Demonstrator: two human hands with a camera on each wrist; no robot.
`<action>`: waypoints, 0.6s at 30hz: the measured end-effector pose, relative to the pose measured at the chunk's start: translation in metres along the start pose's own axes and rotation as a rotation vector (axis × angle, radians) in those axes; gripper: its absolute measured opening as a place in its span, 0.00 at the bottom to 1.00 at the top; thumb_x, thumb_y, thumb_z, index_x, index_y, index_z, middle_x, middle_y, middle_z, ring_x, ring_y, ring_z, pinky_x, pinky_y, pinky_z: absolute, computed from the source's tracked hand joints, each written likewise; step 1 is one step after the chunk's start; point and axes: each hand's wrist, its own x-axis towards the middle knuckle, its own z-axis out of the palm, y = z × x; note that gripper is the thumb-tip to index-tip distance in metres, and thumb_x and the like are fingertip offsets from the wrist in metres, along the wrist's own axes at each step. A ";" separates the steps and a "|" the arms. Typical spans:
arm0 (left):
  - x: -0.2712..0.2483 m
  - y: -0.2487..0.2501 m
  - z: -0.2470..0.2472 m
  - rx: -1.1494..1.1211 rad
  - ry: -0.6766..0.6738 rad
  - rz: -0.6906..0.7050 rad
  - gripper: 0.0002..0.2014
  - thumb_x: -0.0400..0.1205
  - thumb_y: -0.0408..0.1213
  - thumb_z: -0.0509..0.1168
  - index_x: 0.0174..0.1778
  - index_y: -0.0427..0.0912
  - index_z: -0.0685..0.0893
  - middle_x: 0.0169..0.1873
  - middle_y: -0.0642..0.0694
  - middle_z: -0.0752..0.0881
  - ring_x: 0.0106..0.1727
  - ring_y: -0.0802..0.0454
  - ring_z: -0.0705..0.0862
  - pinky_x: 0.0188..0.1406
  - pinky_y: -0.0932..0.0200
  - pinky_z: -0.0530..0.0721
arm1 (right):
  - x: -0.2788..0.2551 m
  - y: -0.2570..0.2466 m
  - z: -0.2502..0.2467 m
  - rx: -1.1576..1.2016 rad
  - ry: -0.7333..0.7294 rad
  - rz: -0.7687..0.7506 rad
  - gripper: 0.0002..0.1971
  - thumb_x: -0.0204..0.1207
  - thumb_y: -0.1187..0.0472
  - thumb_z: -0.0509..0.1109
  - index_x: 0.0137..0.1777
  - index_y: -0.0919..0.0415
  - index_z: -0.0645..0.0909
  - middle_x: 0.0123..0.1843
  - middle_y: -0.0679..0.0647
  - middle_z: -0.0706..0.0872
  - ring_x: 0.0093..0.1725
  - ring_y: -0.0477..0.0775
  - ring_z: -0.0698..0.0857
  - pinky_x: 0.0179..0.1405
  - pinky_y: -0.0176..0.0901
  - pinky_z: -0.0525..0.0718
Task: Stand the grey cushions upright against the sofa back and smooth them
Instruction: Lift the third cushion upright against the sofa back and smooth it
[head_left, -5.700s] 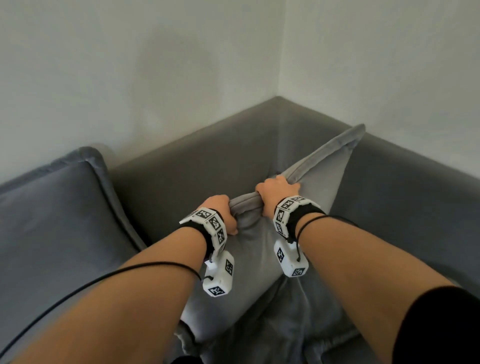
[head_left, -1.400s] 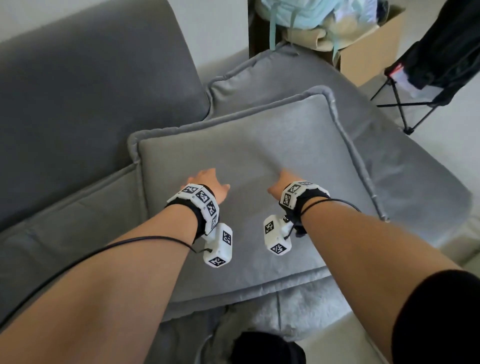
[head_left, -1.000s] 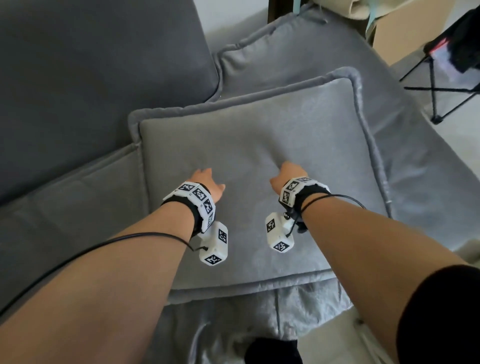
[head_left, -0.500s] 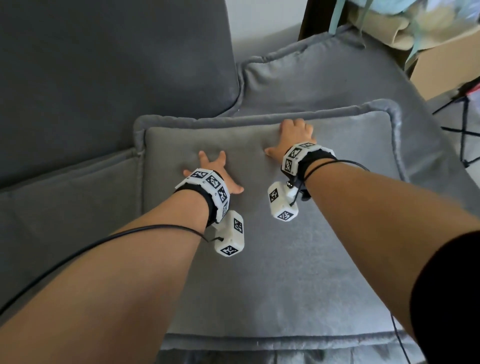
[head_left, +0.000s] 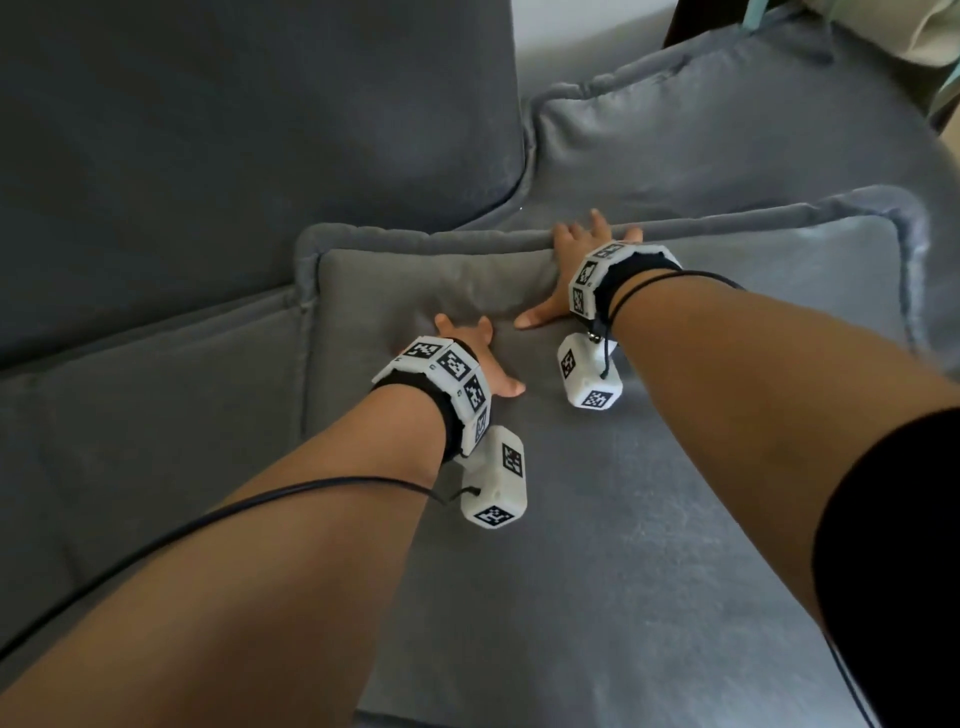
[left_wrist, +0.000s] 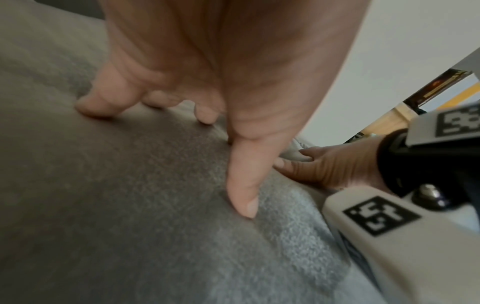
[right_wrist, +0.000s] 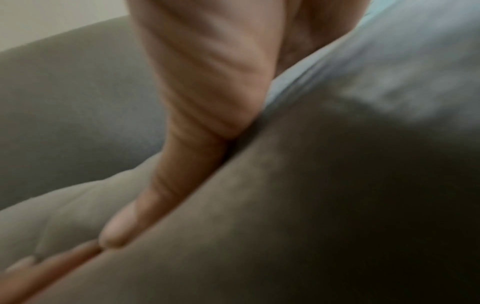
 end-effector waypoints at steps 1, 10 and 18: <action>0.000 0.001 -0.001 0.013 -0.004 -0.001 0.49 0.77 0.59 0.67 0.86 0.52 0.42 0.84 0.33 0.35 0.84 0.31 0.55 0.81 0.37 0.63 | 0.001 -0.002 0.001 -0.002 -0.014 -0.011 0.67 0.45 0.18 0.69 0.81 0.55 0.56 0.82 0.55 0.67 0.83 0.59 0.60 0.76 0.71 0.52; -0.001 -0.006 0.019 -0.004 0.017 0.016 0.49 0.75 0.61 0.67 0.85 0.56 0.43 0.84 0.37 0.33 0.84 0.35 0.57 0.82 0.34 0.56 | -0.010 -0.011 0.007 -0.038 0.054 -0.026 0.44 0.45 0.22 0.74 0.56 0.52 0.79 0.56 0.54 0.86 0.63 0.59 0.80 0.67 0.59 0.65; -0.023 -0.027 0.037 -0.045 0.016 0.088 0.50 0.72 0.61 0.70 0.84 0.63 0.45 0.85 0.46 0.35 0.84 0.31 0.52 0.84 0.37 0.53 | -0.060 -0.014 0.023 0.005 0.139 0.012 0.45 0.50 0.26 0.75 0.63 0.53 0.76 0.61 0.53 0.84 0.68 0.58 0.77 0.69 0.60 0.65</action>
